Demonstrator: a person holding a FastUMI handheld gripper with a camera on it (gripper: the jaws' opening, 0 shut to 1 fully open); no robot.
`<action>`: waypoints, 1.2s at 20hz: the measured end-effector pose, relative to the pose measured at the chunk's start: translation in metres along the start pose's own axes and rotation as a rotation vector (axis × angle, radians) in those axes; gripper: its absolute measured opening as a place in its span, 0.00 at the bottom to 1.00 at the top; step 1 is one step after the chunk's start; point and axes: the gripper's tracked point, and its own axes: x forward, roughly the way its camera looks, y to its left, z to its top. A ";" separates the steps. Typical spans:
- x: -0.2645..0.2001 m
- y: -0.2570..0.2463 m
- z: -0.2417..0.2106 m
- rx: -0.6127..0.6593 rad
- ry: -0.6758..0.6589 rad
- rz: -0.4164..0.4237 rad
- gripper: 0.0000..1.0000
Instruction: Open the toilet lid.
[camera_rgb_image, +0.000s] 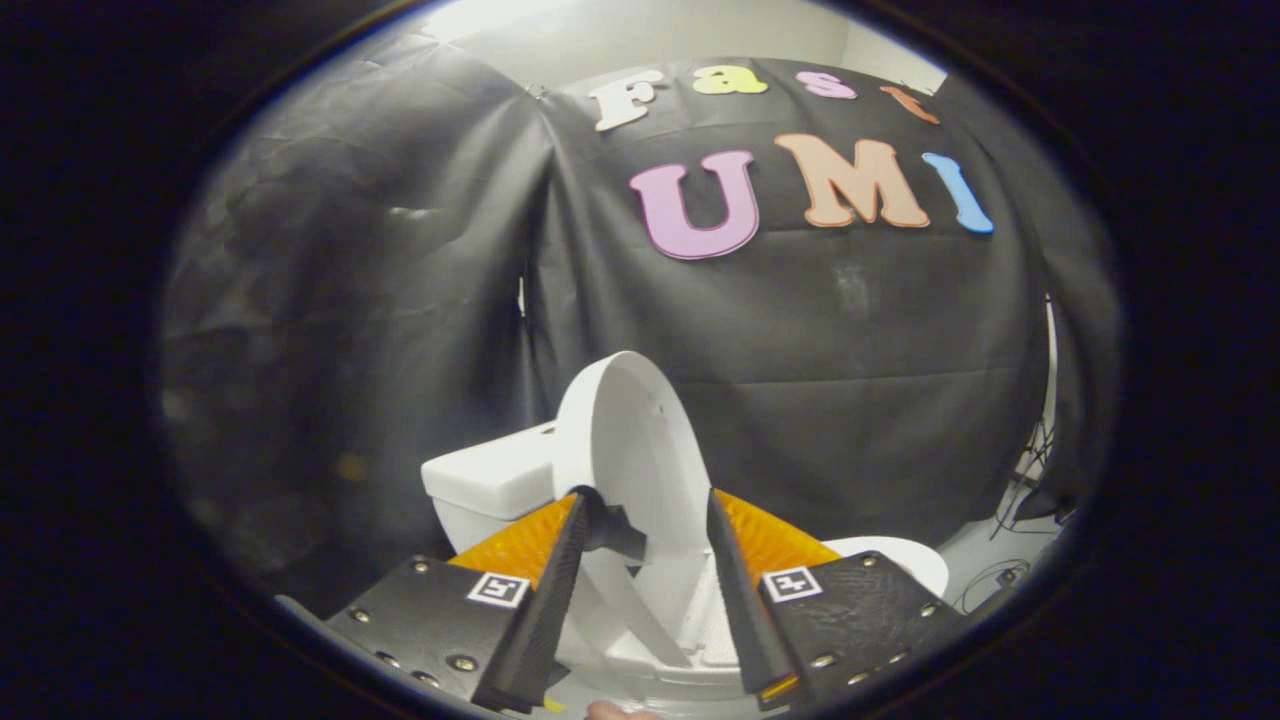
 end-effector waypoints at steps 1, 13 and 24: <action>-0.001 -0.007 0.003 0.000 -0.006 -0.008 0.73; -0.036 -0.095 0.015 -0.065 -0.006 -0.102 0.91; -0.083 -0.208 0.019 -0.083 0.003 -0.236 0.96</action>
